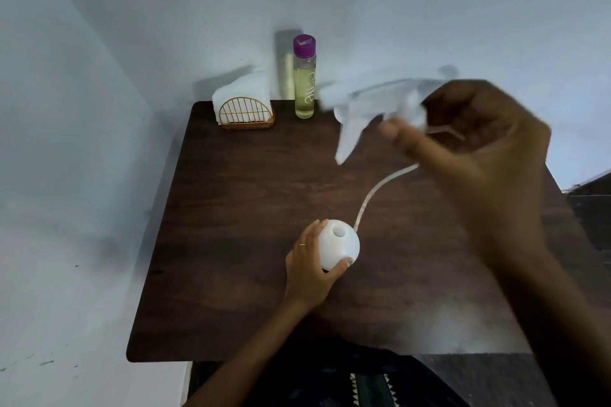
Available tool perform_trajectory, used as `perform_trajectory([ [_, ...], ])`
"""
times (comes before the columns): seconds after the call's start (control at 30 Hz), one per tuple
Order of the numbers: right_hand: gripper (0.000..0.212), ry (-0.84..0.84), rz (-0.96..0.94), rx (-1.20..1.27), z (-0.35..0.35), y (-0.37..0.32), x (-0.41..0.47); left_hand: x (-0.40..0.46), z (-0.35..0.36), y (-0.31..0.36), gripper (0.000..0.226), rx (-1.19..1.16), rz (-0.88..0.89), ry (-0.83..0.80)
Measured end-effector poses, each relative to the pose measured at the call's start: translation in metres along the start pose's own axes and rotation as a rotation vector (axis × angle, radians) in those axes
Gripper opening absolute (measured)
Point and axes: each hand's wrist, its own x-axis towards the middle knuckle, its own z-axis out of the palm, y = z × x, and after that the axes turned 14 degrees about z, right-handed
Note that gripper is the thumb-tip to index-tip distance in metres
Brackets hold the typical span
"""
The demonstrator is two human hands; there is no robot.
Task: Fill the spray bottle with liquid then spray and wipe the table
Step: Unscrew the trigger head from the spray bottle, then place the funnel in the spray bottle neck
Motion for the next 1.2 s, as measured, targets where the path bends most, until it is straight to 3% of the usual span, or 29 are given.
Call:
perform_trajectory([
  [0.13, 0.020, -0.017, 0.270, 0.199, -0.031, 0.033, 0.040, 0.001, 0.000, -0.001, 0.081, -0.006, 0.012, -0.006],
  [0.57, 0.015, -0.012, 1.202, 0.254, -0.018, 0.234, 0.037, 0.001, -0.003, 0.001, 0.080, 0.026, 0.013, -0.033],
  [1.0, 0.020, 0.019, 1.202, -0.038, 0.017, 0.282, 0.017, 0.002, -0.003, 0.001, 0.082, 0.001, 0.000, -0.059],
  [1.2, 0.032, 0.073, 1.185, -0.017, 0.018, 0.283, 0.009, 0.003, -0.003, -0.001, 0.085, -0.008, -0.004, -0.086],
])
